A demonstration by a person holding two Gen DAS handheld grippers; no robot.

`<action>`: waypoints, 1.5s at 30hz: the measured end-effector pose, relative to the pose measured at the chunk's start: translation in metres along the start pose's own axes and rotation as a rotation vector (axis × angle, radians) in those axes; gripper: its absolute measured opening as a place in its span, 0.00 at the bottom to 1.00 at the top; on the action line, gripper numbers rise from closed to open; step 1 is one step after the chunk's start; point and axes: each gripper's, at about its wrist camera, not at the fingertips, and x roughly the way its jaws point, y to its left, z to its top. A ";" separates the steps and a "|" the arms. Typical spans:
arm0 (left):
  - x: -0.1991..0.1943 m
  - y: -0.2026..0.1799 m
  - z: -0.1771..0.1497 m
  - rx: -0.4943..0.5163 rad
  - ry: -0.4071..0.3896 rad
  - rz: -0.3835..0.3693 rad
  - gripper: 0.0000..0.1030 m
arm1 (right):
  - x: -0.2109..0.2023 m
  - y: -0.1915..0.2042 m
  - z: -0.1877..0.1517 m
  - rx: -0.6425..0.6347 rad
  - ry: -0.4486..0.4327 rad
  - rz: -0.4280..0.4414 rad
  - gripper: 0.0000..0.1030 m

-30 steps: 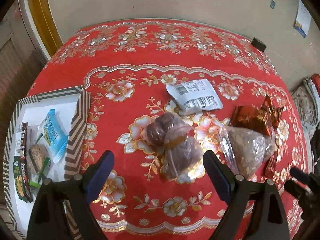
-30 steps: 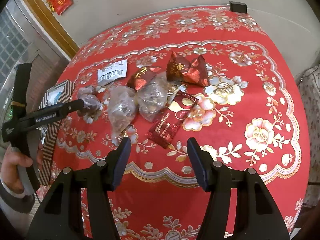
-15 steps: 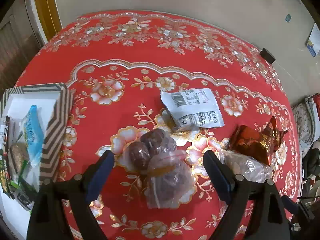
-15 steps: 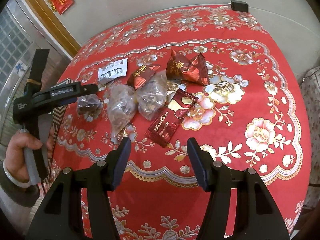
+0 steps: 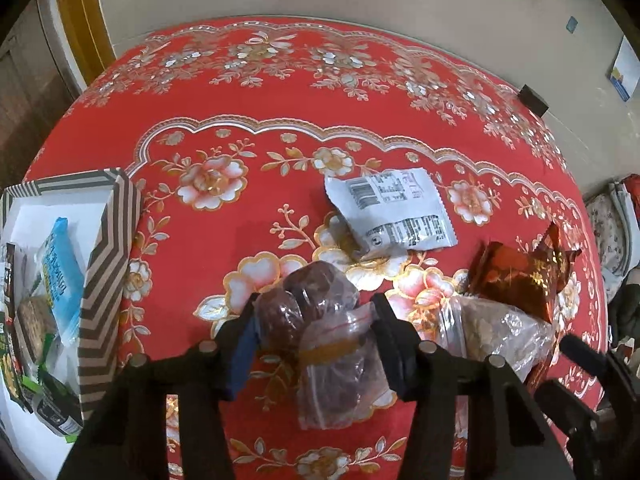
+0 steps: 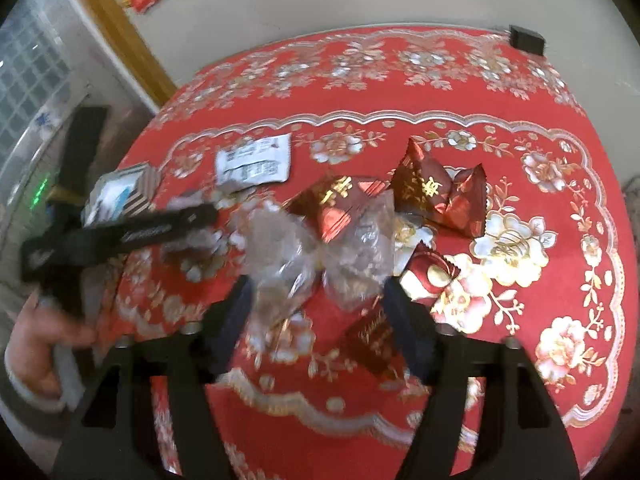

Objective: Organize snacks
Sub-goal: 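Grasp the bag of dates with left tool while right tool grasps clear candy bag, then carry both bags to the white tray and lower them in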

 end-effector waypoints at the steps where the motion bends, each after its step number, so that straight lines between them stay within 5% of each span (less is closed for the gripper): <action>1: 0.000 0.000 -0.001 0.003 0.000 -0.001 0.54 | 0.004 0.000 0.002 0.009 -0.003 -0.008 0.79; 15: 0.000 -0.002 -0.003 0.040 -0.001 0.001 0.55 | 0.048 0.022 0.020 -0.110 0.050 -0.137 0.88; 17: 0.000 -0.002 -0.004 0.056 -0.001 -0.002 0.54 | 0.050 0.016 0.018 -0.105 0.061 -0.103 0.85; 22: -0.004 0.003 -0.010 0.070 0.001 -0.027 0.48 | 0.038 0.012 0.007 -0.135 0.051 -0.054 0.53; 45: -0.055 0.028 -0.040 0.135 -0.058 -0.032 0.47 | -0.013 0.049 -0.026 -0.153 -0.014 0.033 0.50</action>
